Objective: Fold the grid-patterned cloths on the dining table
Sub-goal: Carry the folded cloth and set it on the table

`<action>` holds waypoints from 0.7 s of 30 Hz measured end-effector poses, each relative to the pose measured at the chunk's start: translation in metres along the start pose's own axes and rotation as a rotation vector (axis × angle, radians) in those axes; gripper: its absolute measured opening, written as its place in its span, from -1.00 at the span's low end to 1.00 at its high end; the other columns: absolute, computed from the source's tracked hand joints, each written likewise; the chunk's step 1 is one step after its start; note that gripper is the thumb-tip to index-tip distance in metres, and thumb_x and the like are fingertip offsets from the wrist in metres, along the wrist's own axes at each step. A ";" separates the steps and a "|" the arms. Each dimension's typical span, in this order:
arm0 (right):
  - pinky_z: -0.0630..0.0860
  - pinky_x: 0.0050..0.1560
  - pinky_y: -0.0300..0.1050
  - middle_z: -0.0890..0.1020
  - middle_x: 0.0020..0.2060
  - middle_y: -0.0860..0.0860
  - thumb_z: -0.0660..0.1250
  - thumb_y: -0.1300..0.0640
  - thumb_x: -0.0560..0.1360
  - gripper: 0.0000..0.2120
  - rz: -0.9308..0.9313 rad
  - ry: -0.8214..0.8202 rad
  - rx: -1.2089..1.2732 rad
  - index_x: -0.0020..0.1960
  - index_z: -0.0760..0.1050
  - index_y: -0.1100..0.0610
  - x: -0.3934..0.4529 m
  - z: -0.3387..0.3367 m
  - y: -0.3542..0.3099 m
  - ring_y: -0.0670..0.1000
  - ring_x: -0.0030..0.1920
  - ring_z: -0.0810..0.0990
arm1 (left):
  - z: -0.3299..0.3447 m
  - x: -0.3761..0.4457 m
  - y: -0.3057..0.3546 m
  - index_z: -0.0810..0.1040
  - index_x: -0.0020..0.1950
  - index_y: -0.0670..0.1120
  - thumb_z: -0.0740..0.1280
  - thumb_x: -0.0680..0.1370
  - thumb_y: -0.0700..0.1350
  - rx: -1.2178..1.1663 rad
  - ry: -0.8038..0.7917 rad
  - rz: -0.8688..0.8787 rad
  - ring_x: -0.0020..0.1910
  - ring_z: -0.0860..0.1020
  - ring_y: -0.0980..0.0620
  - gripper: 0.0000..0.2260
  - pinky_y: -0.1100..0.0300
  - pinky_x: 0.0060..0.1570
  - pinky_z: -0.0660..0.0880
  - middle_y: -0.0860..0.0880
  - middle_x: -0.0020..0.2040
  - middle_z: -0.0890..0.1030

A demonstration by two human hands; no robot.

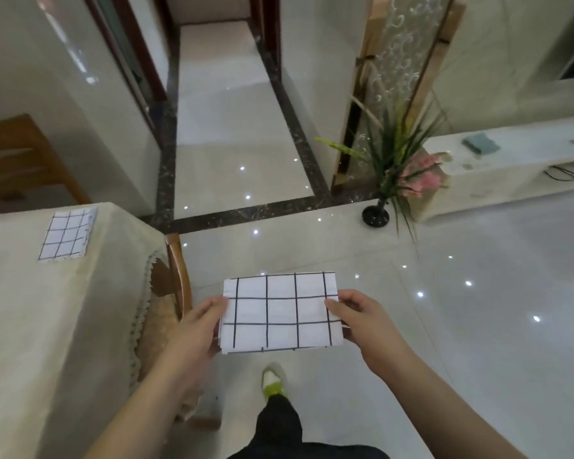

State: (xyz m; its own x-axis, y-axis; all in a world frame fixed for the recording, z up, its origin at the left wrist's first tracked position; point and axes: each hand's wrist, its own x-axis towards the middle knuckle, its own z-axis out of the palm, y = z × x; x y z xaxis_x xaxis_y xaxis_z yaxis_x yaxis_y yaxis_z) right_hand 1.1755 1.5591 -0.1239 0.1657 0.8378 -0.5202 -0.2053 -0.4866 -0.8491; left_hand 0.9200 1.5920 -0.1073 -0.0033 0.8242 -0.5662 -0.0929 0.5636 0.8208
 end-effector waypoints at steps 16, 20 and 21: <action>0.65 0.01 0.02 0.69 -0.05 0.19 0.38 0.19 0.52 -0.85 -0.034 -0.163 -0.180 0.07 0.60 0.20 0.190 0.104 -0.144 0.18 -0.02 0.68 | -0.023 0.158 0.135 0.63 0.03 -0.08 0.35 0.56 -0.15 -0.139 0.136 0.081 -0.05 0.68 -0.13 -0.90 -0.11 0.11 0.56 -0.12 -0.06 0.71; 0.63 0.05 0.06 0.70 -0.03 0.15 0.36 0.20 0.53 -0.84 -0.047 -0.231 -0.218 0.10 0.59 0.19 0.240 0.123 -0.172 0.14 -0.02 0.69 | -0.022 0.194 0.160 0.60 0.09 -0.11 0.34 0.56 -0.13 -0.151 0.181 0.096 -0.05 0.68 -0.11 -0.86 -0.05 0.02 0.59 -0.14 -0.02 0.70; 0.62 0.05 0.05 0.70 -0.03 0.14 0.36 0.20 0.53 -0.84 -0.048 -0.251 -0.225 0.10 0.59 0.19 0.254 0.128 -0.178 0.13 -0.02 0.69 | -0.022 0.205 0.164 0.60 0.09 -0.10 0.34 0.57 -0.12 -0.159 0.203 0.086 -0.05 0.68 -0.12 -0.86 -0.05 0.03 0.59 -0.15 -0.02 0.70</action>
State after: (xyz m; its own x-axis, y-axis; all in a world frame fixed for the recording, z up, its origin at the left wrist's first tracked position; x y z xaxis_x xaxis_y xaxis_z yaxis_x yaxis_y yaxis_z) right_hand 1.1311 1.8906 -0.0934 -0.0785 0.8821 -0.4645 0.0195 -0.4645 -0.8854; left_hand 0.8821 1.8522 -0.0898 -0.2158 0.8317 -0.5116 -0.2389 0.4631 0.8535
